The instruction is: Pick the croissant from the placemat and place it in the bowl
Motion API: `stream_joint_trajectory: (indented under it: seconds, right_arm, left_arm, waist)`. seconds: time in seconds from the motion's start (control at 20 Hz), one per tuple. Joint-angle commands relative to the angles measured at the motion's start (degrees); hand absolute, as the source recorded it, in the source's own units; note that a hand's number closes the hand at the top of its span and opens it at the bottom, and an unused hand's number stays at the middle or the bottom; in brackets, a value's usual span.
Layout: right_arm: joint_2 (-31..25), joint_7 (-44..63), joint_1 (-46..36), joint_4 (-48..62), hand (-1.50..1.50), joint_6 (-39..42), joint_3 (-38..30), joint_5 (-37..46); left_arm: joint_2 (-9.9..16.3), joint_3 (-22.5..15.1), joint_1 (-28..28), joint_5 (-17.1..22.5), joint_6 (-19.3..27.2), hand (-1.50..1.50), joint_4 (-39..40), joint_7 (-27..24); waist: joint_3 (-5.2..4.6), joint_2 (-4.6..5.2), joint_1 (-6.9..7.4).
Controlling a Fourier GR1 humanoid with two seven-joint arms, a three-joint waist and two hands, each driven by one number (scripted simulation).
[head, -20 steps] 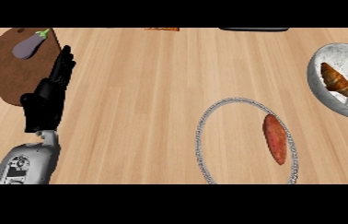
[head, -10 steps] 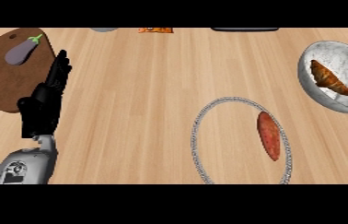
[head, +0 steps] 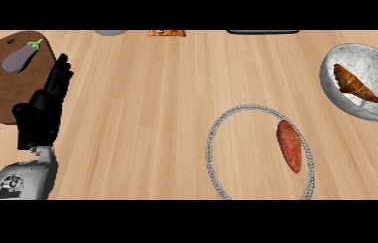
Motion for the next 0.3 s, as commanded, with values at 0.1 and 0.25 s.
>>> stream_joint_trajectory:
  seconds: [0.1,0.25]
  right_arm:
    - [7.99,5.41,11.27,-20.48,-1.50,1.15,1.70,-4.35]
    - [9.97,6.98,16.24,-26.80,-1.50,1.08,1.78,-5.54]
  left_arm:
    - [-2.94,-2.54,0.60,-2.64,1.90,0.00,-2.55,1.98]
    - [-0.80,-0.23,0.01,-0.93,-0.92,0.00,-2.31,2.09]
  waist:
    - [0.05,0.10,0.32]
    - [0.07,0.20,0.55]
